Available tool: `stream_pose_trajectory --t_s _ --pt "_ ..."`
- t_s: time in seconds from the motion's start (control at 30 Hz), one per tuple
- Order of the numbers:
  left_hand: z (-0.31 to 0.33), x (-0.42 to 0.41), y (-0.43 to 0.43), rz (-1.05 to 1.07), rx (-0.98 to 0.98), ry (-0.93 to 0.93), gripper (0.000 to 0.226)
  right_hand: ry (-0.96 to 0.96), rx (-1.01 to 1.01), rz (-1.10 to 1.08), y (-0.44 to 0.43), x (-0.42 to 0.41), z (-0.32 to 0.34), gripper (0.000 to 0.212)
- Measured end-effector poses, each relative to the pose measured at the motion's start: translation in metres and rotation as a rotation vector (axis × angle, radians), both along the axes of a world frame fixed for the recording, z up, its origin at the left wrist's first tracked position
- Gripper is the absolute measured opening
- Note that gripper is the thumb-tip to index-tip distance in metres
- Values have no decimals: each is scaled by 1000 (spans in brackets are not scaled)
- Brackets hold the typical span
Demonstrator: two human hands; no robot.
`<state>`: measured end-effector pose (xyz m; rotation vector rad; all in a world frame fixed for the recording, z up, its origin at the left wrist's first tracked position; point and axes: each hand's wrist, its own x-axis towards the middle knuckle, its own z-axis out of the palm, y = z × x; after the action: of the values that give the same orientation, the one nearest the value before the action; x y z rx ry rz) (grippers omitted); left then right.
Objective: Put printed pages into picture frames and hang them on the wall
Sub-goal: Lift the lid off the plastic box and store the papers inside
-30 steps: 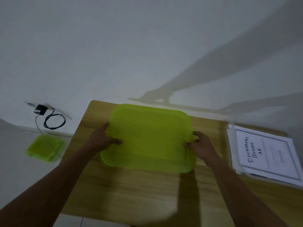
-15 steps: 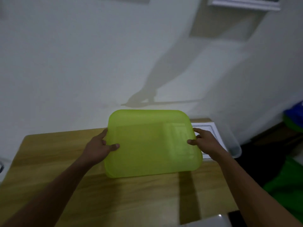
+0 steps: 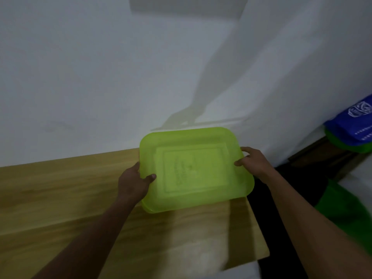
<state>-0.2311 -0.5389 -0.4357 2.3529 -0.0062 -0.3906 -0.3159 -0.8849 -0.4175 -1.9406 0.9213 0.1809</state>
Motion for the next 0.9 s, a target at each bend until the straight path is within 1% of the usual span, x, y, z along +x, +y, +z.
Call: stream_pose_trajectory --t_s 0.1,0.2,0.27,0.3,0.43,0.47,0.57,0.73,0.83,0.9 --pt "-10 -6 -19 30 25 -44 44 -2 -7 33 -18 4 -10 69" --pt "-13 -9 -29 50 52 -84 40 -3 -10 60 -28 7 -23 67" --pt "-16 -7 -33 63 77 -75 39 1 -8 67 -31 9 -29 67" --pt "-18 -5 -34 66 89 -60 41 -4 -14 70 -33 10 -33 67" --pt "-26 -1 -38 81 172 -10 63 -3 -75 107 -36 11 -38 69" --pt "-23 -3 -40 78 169 -13 65 11 -102 121 -37 12 -40 71" --pt "-15 -6 -44 89 121 -3 59 104 -215 211 -36 13 -38 74" --pt "-19 -6 -42 71 151 45 76 101 -166 247 -41 12 -42 74" --pt "-22 -7 -46 21 177 77 74 107 -185 281 -40 10 -44 76" --pt "-25 -9 -49 -33 188 65 72 93 -174 286 -35 9 -44 88"
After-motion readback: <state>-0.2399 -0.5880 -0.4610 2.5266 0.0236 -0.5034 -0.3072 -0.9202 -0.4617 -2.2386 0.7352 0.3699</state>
